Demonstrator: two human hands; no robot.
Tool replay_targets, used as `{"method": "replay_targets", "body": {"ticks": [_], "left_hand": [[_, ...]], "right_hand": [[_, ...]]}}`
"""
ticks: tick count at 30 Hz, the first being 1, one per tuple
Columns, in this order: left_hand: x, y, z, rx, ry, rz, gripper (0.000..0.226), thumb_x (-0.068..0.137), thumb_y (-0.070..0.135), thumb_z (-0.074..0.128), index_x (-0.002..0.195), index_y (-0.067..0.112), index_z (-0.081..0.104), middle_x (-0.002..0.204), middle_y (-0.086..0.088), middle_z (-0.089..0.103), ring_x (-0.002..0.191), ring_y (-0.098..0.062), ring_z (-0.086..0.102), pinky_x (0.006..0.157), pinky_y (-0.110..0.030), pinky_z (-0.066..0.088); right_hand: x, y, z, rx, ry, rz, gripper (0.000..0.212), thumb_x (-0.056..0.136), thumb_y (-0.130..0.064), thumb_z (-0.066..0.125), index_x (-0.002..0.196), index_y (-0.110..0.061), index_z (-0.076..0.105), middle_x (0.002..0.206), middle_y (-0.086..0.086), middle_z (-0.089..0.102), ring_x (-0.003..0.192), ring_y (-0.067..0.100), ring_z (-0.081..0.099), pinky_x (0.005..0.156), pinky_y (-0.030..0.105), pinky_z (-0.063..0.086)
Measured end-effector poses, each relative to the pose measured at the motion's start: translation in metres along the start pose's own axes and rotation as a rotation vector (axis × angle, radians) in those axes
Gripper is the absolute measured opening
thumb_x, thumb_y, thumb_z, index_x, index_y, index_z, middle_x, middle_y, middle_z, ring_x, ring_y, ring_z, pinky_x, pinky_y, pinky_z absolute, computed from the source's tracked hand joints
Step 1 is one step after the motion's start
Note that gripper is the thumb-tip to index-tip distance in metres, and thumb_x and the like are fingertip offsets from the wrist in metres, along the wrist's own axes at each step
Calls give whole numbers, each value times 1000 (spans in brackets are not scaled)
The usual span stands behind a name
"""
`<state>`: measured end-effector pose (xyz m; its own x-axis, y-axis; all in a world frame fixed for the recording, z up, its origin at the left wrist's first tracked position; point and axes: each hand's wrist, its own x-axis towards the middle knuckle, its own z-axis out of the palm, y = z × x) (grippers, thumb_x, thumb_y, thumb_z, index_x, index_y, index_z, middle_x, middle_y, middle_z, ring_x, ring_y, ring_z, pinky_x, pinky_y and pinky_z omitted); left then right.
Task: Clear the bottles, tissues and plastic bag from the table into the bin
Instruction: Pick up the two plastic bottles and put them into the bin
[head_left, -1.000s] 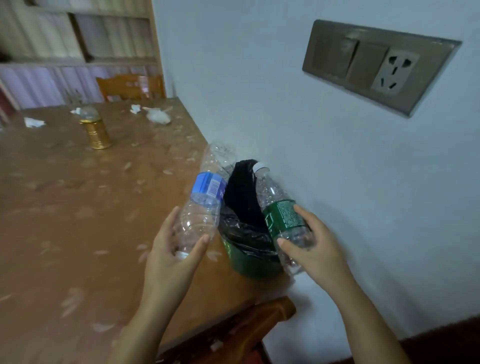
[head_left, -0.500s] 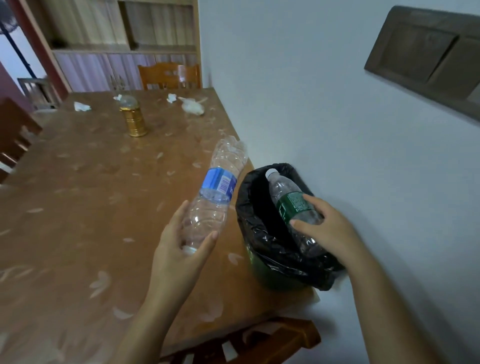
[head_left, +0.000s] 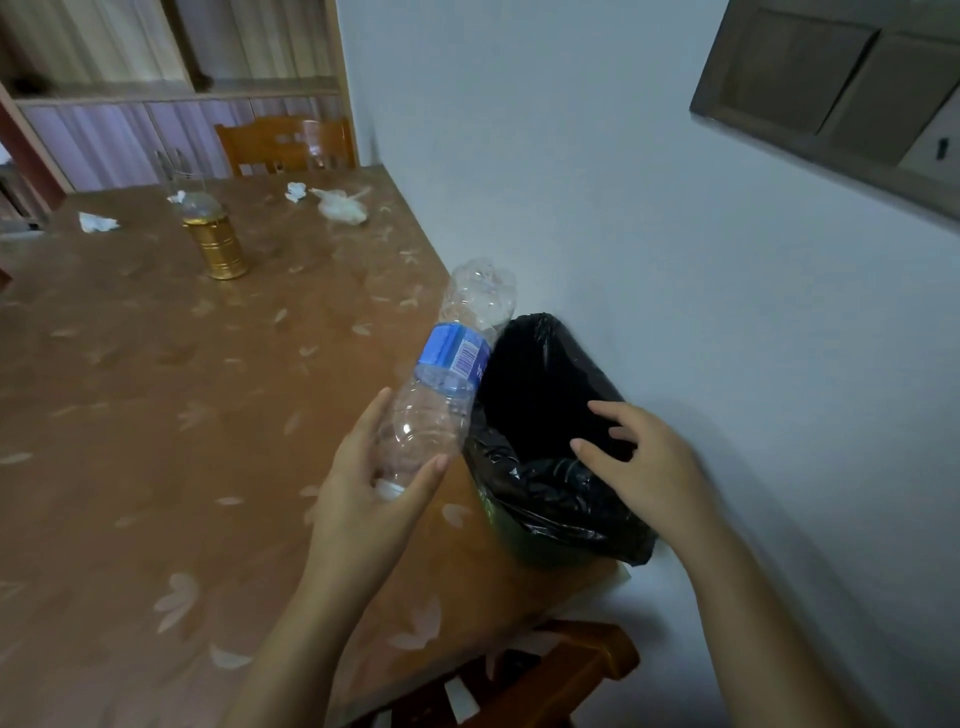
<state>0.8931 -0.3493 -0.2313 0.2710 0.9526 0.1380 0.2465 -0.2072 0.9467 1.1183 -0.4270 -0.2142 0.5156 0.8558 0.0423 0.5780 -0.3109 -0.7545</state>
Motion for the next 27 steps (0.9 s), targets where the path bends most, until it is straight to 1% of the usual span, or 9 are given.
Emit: {"method": "replay_targets", "body": {"ticks": [3,6,9,13,15,17,20,24,27], "left_hand": [[4,5,3,-20,-129,38,75,66,51,74,130,51,35,129,9,54,109,-7,57,91,-29,47],[9,6,0,-148,-278,31,69,69,19,76,125,42,42,121,11,55,95,7,60,73,-9,47],[17,2,-7,-204,-412,23,71,61,24,80,121,46,49,125,11,55,104,-1,59,78,-13,48],[24,2,-13,-313,-532,-6,70,63,13,80,123,32,49,126,8,56,105,-2,59,75,-14,49],[27,2,-15,-341,-597,12,74,58,23,84,124,30,49,125,11,60,109,-4,58,78,-16,49],[30,1,-17,-342,-653,19,76,55,25,82,125,30,51,128,17,56,115,-8,55,82,-19,48],[34,1,-19,-355,-722,19,74,57,27,83,125,34,53,133,14,52,119,-14,53,85,-22,48],[40,0,-19,-352,-727,-7,79,51,37,86,123,38,52,129,17,55,118,-10,52,84,-21,49],[46,-1,-13,-296,-636,-21,82,54,37,85,126,43,47,127,8,58,113,-7,56,86,-22,49]], "right_hand": [[-6,2,-7,72,50,-38,52,80,-35,67,127,-30,47,125,-9,53,108,5,50,86,24,39],[-8,-1,-15,250,97,-45,62,77,-32,69,132,-30,41,127,-9,50,112,10,52,91,29,42],[-8,-10,-23,371,151,-66,73,70,-40,69,135,-32,35,131,-5,48,111,10,53,92,32,45],[-5,-21,-29,395,180,-74,85,61,-51,65,137,-33,32,129,-8,45,110,9,54,88,27,46],[-4,-25,-29,408,175,-78,82,61,-51,65,136,-35,33,126,-10,45,110,8,54,88,25,44],[-4,-26,-29,429,151,-77,79,60,-53,66,132,-40,37,129,-10,47,110,6,54,93,29,45],[-4,-24,-31,475,110,-67,76,56,-59,71,125,-44,45,129,-6,51,105,6,58,93,42,48],[-5,-24,-33,563,127,-75,71,51,-53,78,117,-44,52,123,0,54,102,15,61,87,52,50],[-5,-28,-35,572,216,-101,67,54,-46,79,115,-43,53,122,1,54,99,9,62,89,50,50]]}}
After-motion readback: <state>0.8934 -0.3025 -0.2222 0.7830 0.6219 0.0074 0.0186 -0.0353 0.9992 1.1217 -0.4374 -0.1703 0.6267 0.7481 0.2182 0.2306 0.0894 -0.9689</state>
